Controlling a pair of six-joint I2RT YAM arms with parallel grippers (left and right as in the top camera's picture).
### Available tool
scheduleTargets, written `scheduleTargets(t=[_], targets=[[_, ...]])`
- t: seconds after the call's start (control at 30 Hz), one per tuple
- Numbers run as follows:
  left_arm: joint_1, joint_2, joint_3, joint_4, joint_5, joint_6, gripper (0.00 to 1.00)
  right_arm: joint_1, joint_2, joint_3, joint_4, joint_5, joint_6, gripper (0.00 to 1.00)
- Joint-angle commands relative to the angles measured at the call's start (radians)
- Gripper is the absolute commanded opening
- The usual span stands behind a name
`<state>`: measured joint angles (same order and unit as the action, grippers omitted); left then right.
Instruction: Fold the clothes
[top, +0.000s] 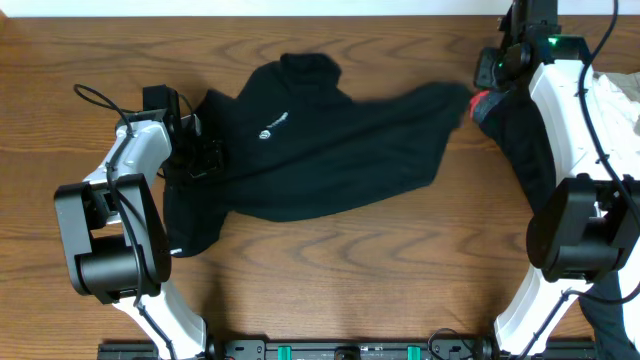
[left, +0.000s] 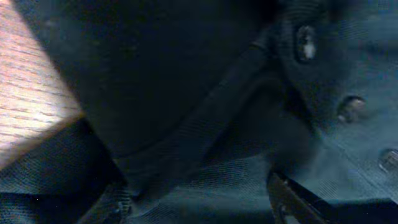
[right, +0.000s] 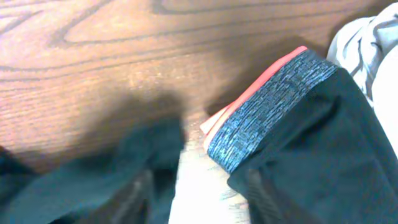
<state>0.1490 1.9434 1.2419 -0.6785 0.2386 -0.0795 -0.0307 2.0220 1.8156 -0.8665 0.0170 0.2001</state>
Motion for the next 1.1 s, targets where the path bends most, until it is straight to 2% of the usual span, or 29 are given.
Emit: scheduleTargets(t=[0.0, 0.1, 0.2, 0.27, 0.37, 0.53, 0.8, 0.87, 1.0, 1.07], targets=[[0.002, 0.024, -0.035, 0.017, -0.003, 0.0, 0.75, -0.004, 0.014, -0.003, -0.006, 0.005, -0.018, 0.54], [0.002, 0.024, -0.032, 0.031, -0.003, 0.0, 0.77, -0.003, 0.008, -0.002, -0.065, -0.003, -0.019, 0.53], [0.002, 0.024, -0.024, 0.029, -0.003, 0.0, 0.78, -0.002, 0.005, -0.002, -0.195, -0.104, -0.039, 0.39], [0.002, 0.024, -0.017, 0.029, -0.002, -0.001, 0.78, 0.008, 0.007, -0.015, -0.267, -0.187, -0.046, 0.35], [0.002, 0.022, -0.003, 0.026, 0.014, -0.001, 0.78, 0.043, 0.007, -0.078, -0.302, -0.228, -0.052, 0.36], [0.002, -0.008, 0.047, -0.032, 0.061, 0.0, 0.79, 0.13, 0.007, -0.265, -0.227, -0.227, -0.037, 0.37], [0.002, -0.183, 0.064, -0.089, 0.061, 0.004, 0.8, 0.233, 0.007, -0.436, -0.117, -0.232, 0.051, 0.43], [0.002, -0.225, 0.064, -0.095, 0.061, 0.004, 0.82, 0.256, 0.007, -0.461, -0.093, -0.23, 0.075, 0.35], [0.002, -0.299, 0.064, -0.106, 0.06, 0.007, 0.83, 0.28, 0.007, -0.481, -0.051, -0.232, 0.103, 0.05], [0.002, -0.322, 0.064, -0.111, 0.06, 0.008, 0.83, 0.281, -0.004, -0.473, -0.054, -0.236, 0.091, 0.01]])
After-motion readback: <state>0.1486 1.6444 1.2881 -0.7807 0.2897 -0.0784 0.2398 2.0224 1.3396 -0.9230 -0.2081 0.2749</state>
